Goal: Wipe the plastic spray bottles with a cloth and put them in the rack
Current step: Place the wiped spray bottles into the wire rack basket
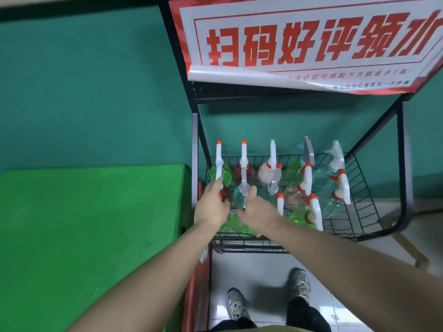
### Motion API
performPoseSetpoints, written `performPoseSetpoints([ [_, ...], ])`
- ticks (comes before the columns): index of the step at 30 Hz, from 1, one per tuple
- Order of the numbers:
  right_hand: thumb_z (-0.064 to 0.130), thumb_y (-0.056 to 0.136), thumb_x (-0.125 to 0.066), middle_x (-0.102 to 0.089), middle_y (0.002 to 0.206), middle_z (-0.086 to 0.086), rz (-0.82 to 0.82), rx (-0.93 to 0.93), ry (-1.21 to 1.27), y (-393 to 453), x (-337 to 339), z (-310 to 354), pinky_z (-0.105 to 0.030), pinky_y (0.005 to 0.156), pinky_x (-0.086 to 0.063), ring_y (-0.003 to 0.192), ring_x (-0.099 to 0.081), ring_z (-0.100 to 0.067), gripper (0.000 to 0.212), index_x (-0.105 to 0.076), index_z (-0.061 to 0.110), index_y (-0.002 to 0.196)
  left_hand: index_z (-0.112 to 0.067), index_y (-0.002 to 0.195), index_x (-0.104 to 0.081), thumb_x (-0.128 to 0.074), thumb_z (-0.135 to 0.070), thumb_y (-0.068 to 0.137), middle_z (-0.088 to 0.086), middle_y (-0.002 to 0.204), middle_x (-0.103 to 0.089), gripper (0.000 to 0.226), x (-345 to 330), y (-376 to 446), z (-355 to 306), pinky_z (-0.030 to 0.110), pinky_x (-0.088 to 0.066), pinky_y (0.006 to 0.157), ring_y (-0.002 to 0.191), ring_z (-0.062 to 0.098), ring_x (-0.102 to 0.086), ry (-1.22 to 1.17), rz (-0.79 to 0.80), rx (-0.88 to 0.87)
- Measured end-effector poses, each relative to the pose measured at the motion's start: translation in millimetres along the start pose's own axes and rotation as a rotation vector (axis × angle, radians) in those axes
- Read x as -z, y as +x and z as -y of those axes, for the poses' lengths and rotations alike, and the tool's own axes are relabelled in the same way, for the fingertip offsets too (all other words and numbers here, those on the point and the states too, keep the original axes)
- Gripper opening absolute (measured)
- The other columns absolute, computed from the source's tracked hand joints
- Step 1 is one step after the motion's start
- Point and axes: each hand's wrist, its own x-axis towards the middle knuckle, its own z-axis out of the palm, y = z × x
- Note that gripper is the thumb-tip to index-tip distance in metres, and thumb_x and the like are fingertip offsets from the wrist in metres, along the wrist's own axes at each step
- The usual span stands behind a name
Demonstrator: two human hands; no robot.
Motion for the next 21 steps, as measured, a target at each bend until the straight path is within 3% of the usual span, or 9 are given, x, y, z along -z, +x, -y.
performPoseSetpoints([
  [3,0.024,0.104,-0.043,-0.062,0.096,-0.012,-0.002,0.018,-0.094,3.5,-2.1,5.2,-0.038,0.067,-0.045,0.086,-0.062,-0.031,0.042,-0.027,0.004,0.138,-0.027,0.156,-0.037,-0.051,-0.004,0.099,-0.005,0.16,-0.041,0.063,1.2,0.3,1.0,0.027,-0.052,0.085,0.117,0.024,-0.064,0.048,0.012,0.0],
  [8,0.025,0.104,-0.042,-0.068,0.099,-0.014,-0.01,0.051,-0.119,8.5,-3.7,5.5,-0.038,0.066,-0.046,0.089,-0.067,-0.032,0.055,-0.019,0.003,0.148,-0.023,0.154,-0.042,-0.049,-0.005,0.1,0.0,0.153,-0.051,0.058,-1.3,-0.2,3.3,0.036,-0.056,0.09,0.109,0.028,-0.068,0.072,-0.001,0.004],
  [13,0.037,0.105,-0.039,-0.067,0.093,-0.012,-0.085,0.126,-0.103,-0.5,2.5,-4.8,-0.04,0.067,-0.052,0.081,-0.065,-0.033,0.044,-0.026,0.016,0.141,-0.023,0.154,-0.042,-0.052,-0.01,0.1,0.002,0.152,-0.052,0.056,0.3,1.4,4.0,0.031,-0.056,0.084,0.111,0.023,-0.067,0.043,0.017,0.014],
  [16,0.041,0.106,-0.036,-0.065,0.081,-0.006,-0.126,0.135,-0.059,-6.8,19.8,-14.4,-0.037,0.058,-0.051,0.067,-0.063,-0.025,0.045,-0.025,0.02,0.144,-0.023,0.15,-0.047,-0.055,-0.013,0.1,0.002,0.154,-0.047,0.052,2.6,1.6,0.8,0.012,-0.046,0.057,0.086,0.015,-0.066,0.059,0.013,-0.024],
  [17,0.039,0.107,-0.037,-0.062,0.078,-0.005,-0.132,0.128,-0.043,-8.6,26.9,-19.1,-0.034,0.053,-0.049,0.062,-0.06,-0.021,0.047,-0.022,0.02,0.147,-0.022,0.148,-0.049,-0.056,-0.013,0.1,0.002,0.156,-0.043,0.05,4.6,0.4,-3.4,0.01,-0.043,0.054,0.081,0.012,-0.063,0.061,0.004,-0.039],
  [18,0.037,0.107,-0.037,-0.061,0.077,-0.005,-0.14,0.119,-0.032,-10.6,34.2,-24.2,-0.032,0.048,-0.046,0.058,-0.058,-0.019,0.048,-0.02,0.02,0.149,-0.021,0.146,-0.051,-0.058,-0.013,0.1,0.001,0.158,-0.039,0.048,7.1,-0.8,-8.7,0.009,-0.045,0.058,0.084,0.012,-0.064,0.058,-0.015,-0.061],
  [20,0.035,0.106,-0.037,-0.062,0.082,-0.005,-0.18,0.101,-0.022,-13.7,48.1,-36.5,-0.031,0.046,-0.045,0.058,-0.06,-0.019,0.049,-0.02,0.02,0.149,-0.019,0.142,-0.056,-0.059,-0.012,0.099,0.001,0.156,-0.041,0.044,10.7,-3.0,-21.5,0.016,-0.05,0.091,0.112,0.018,-0.063,0.048,-0.075,-0.144],
  [21,0.035,0.106,-0.037,-0.063,0.086,-0.006,-0.206,0.088,-0.011,-14.5,55.0,-42.5,-0.033,0.049,-0.048,0.061,-0.062,-0.021,0.047,-0.023,0.018,0.147,-0.018,0.141,-0.058,-0.059,-0.012,0.098,0.001,0.151,-0.045,0.043,10.8,-3.5,-28.6,0.024,-0.045,0.106,0.123,0.022,-0.058,0.037,-0.084,-0.193],
])
